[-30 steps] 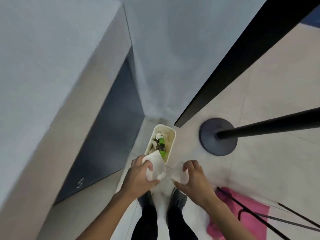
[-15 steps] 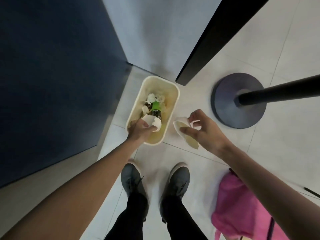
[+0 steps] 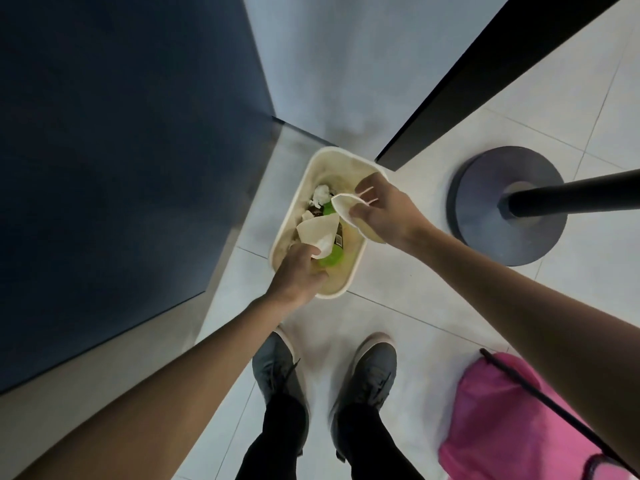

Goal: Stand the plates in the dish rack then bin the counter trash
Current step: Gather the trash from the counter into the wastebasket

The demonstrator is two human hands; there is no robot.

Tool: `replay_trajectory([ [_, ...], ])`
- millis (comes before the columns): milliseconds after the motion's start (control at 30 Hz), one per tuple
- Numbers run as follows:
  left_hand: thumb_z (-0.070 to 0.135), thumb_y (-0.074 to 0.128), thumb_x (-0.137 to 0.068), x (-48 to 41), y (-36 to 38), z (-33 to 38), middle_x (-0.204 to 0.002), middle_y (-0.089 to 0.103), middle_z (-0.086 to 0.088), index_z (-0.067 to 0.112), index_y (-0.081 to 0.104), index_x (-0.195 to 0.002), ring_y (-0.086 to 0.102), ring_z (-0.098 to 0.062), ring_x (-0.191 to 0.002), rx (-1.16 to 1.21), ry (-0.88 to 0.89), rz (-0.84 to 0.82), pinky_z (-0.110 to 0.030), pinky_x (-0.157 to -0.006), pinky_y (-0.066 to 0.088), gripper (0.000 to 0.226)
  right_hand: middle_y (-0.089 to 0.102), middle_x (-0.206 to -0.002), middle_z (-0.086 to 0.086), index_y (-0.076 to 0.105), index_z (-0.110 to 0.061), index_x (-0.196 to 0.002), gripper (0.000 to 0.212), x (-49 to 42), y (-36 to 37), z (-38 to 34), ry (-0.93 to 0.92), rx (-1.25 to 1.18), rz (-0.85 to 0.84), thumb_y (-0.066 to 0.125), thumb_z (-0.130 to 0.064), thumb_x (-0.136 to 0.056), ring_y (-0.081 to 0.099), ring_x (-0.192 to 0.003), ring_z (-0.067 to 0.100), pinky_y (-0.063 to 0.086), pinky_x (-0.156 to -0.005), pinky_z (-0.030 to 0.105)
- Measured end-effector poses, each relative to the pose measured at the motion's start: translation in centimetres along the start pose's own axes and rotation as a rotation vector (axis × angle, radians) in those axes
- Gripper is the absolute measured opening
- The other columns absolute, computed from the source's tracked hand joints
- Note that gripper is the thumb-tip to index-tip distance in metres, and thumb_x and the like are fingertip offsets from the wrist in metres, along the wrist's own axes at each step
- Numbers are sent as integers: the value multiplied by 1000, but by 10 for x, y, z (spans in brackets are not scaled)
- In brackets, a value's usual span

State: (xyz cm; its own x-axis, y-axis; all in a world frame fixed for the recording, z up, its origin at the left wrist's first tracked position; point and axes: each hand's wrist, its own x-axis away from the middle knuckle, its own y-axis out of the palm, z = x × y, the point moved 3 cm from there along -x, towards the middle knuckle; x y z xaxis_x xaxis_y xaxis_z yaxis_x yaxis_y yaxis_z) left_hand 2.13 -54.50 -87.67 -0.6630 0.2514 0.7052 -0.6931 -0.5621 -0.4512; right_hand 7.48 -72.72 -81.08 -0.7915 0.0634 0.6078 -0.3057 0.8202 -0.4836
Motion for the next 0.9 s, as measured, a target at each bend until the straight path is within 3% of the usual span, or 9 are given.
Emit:
replay_trajectory([
  [100, 9, 62, -88, 7, -2, -2, -134, 49, -8, 6, 60, -123, 46, -22, -127, 41, 103, 48, -29, -105, 36, 36, 55, -124, 11, 47, -12, -125, 38, -24, 13, -7, -105, 214, -11, 58, -21, -89, 49, -112, 28, 39, -85, 30],
  [200, 3, 62, -86, 12, -2, -5, -123, 57, -6, 7, 65, -114, 54, -20, -116, 126, 125, 85, -22, -94, 40, 28, 49, -128, 17, 44, -10, -133, 46, -44, 23, -7, -102, 365, -38, 55, -18, -90, 44, -120, 36, 41, -96, 41],
  [333, 1, 60, -87, 15, -1, -4, -120, 61, -3, 10, 66, -107, 56, -15, -114, 207, 124, 86, -20, -88, 41, 23, 47, -129, 18, 45, -8, -135, 44, -54, 35, -9, -89, 470, -87, 49, -15, -92, 43, -121, 37, 38, -94, 40],
  [500, 0, 57, -87, 15, -2, -4, -114, 66, -1, 11, 68, -102, 61, -15, -109, 262, 99, 109, -14, -82, 43, 21, 53, -124, 15, 59, -5, -120, 31, -38, 46, -2, -87, 612, -214, 53, -12, -91, 52, -114, 31, 44, -92, 37],
  [633, -1, 58, -87, 11, -4, -9, -112, 68, -1, 12, 68, -100, 62, -14, -110, 223, 131, 106, -22, -87, 47, 21, 51, -123, 11, 56, -10, -126, 35, -27, 63, 11, -182, 905, -315, 58, -17, -91, 51, -112, 28, 43, -90, 37],
  [767, 2, 61, -85, 7, -2, -18, -106, 68, -1, 12, 69, -99, 62, -18, -104, 12, 280, 139, -36, -92, 50, 19, 42, -136, 17, 53, -11, -131, 38, -38, 86, 25, -224, 1210, -211, 55, -18, -94, 43, -122, 33, 38, -99, 46],
  [900, 4, 62, -85, 11, 3, -18, -106, 70, -2, 10, 69, -98, 62, -19, -101, -124, 394, 151, -35, -90, 50, 16, 49, -129, 18, 50, -6, -131, 39, -58, 91, 25, -187, 1288, -88, 51, -20, -94, 49, -115, 33, 41, -96, 46],
])
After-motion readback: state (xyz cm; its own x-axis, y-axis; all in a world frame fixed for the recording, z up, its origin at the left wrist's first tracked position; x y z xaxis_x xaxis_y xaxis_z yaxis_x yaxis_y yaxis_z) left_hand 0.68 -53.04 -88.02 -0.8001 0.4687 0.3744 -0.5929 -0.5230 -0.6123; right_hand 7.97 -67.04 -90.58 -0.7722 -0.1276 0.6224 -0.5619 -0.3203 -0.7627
